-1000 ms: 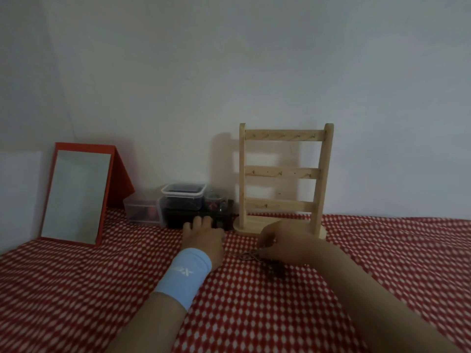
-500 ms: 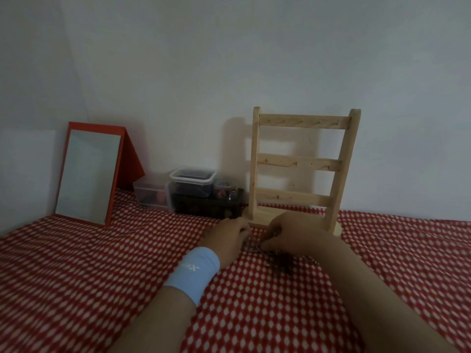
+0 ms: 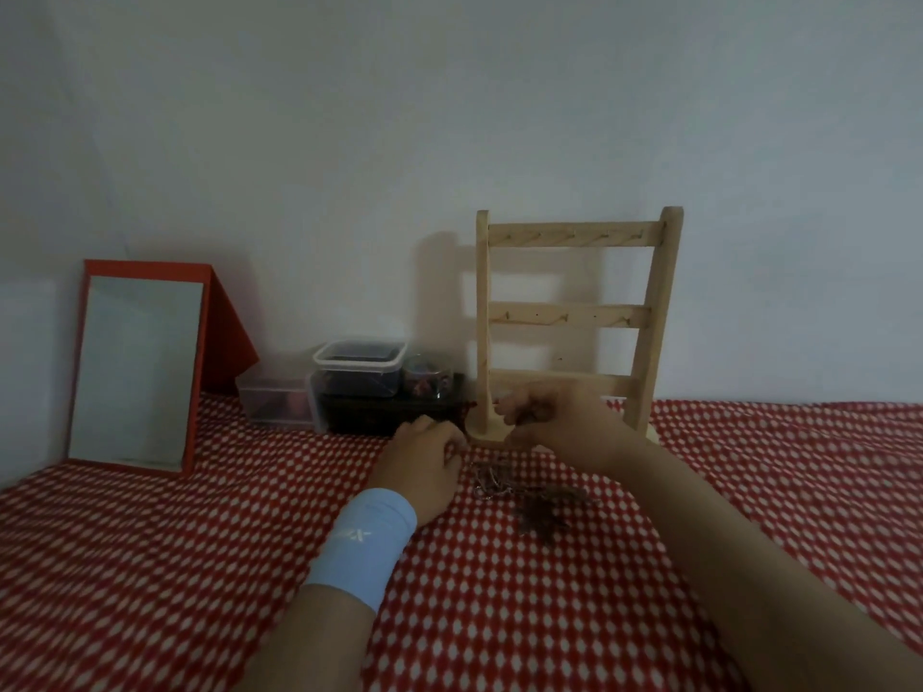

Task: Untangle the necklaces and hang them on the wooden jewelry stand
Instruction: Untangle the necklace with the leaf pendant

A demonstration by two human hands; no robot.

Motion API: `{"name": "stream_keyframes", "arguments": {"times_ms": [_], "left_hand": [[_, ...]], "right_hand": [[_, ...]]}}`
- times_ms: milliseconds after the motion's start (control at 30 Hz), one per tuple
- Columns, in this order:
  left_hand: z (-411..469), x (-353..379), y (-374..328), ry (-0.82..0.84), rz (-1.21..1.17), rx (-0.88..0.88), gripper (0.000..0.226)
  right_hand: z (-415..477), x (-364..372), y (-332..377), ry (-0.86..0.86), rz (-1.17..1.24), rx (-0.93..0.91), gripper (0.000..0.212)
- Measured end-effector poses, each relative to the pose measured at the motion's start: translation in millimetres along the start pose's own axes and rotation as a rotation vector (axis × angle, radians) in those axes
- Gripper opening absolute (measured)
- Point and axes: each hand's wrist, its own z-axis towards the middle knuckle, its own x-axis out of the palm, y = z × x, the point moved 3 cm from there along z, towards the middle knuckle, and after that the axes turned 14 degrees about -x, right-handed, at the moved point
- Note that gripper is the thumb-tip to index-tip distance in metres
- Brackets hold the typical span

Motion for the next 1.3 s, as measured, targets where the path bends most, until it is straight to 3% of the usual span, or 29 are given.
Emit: {"name": "stream_keyframes", "arguments": {"times_ms": [133, 200, 333, 600, 767, 900, 967, 1133, 1300], "left_hand": [[-6.0, 5.1, -29.5, 0.225, -0.521, -0.021, 0.026], [-10.3, 6.6, -38.9, 0.273, -0.611, -0.016, 0.017], [-11.7, -2.6, -40.8, 0.195, -0.535, 0.012, 0.025], [-10.2, -9.7, -27.9, 0.383, -0.091, -0.062, 0.015], [0.9, -34.0, -23.3, 0.274, -0.045, -0.065, 0.011], [7.6, -46.4, -30.1, 0.275, -0.039, -0.035, 0.021], [6.2, -42.0, -33.3, 0.276, -0.061, -0.012, 0.030], [4.4, -20.3, -30.1, 0.233, -0.135, 0.060, 0.029], [7.1, -3.7, -29.1, 0.166, -0.128, 0.105, 0.015]], "right_hand": [[2.6, -2.0, 13.0, -0.117, 0.195, -0.122, 0.021], [4.0, -5.3, 15.6, -0.214, 0.242, -0.147, 0.023], [6.1, -7.0, 16.7, -0.349, 0.630, -0.065, 0.026], [7.7, -11.9, 14.6, -0.366, 0.858, 0.060, 0.039], [2.0, -21.0, 21.8, -0.218, 0.433, 0.002, 0.029], [0.8, -9.7, 11.9, 0.177, -0.115, -0.033, 0.012], [1.3, -3.3, 5.5, 0.300, -0.267, -0.024, 0.016], [-0.1, -7.5, -5.4, 0.252, -0.386, 0.068, 0.017], [-5.8, -7.6, -17.9, 0.291, -0.570, 0.159, 0.034]]}}
